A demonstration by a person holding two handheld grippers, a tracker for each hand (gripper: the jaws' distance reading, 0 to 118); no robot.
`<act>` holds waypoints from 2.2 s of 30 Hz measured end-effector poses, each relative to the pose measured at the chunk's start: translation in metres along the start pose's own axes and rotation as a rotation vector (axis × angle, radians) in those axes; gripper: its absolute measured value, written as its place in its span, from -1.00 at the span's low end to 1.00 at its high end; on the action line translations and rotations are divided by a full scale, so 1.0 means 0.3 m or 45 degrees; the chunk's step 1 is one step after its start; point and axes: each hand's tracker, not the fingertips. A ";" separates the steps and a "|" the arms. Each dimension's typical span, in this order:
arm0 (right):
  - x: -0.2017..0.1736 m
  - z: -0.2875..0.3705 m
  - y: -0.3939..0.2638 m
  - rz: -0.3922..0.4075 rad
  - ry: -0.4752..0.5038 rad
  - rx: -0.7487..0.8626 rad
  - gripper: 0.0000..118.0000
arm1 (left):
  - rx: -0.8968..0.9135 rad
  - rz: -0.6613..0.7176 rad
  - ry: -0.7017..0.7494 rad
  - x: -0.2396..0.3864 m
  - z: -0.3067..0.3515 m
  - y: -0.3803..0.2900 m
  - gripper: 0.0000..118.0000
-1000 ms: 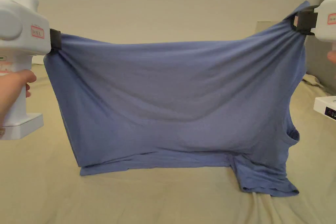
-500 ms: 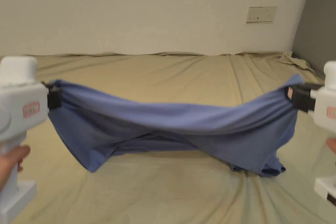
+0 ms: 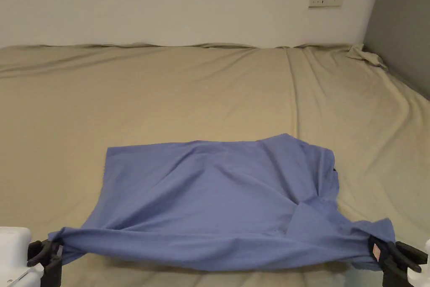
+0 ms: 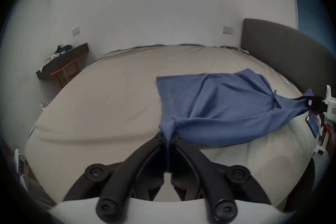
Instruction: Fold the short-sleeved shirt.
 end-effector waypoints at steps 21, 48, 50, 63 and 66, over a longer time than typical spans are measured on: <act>-0.018 0.330 -0.230 -0.116 0.049 -0.380 0.91 | -0.373 0.150 -0.121 -0.021 0.203 -0.338 0.36; -0.167 0.471 -0.144 -0.090 0.047 -0.292 -0.95 | -0.488 -0.014 -0.084 -0.014 0.144 -0.315 0.50; -0.171 0.455 -0.146 -0.093 0.049 -0.305 -0.95 | -0.541 -0.035 -0.067 -0.026 0.066 -0.337 0.50; -0.174 0.355 -0.164 -0.144 0.052 -0.440 0.11 | -0.541 0.079 -0.126 -0.006 0.044 -0.356 -0.95; -0.134 0.331 -0.181 -0.154 -0.008 -0.482 1.00 | -0.531 0.093 -0.135 -0.020 0.063 -0.344 -0.95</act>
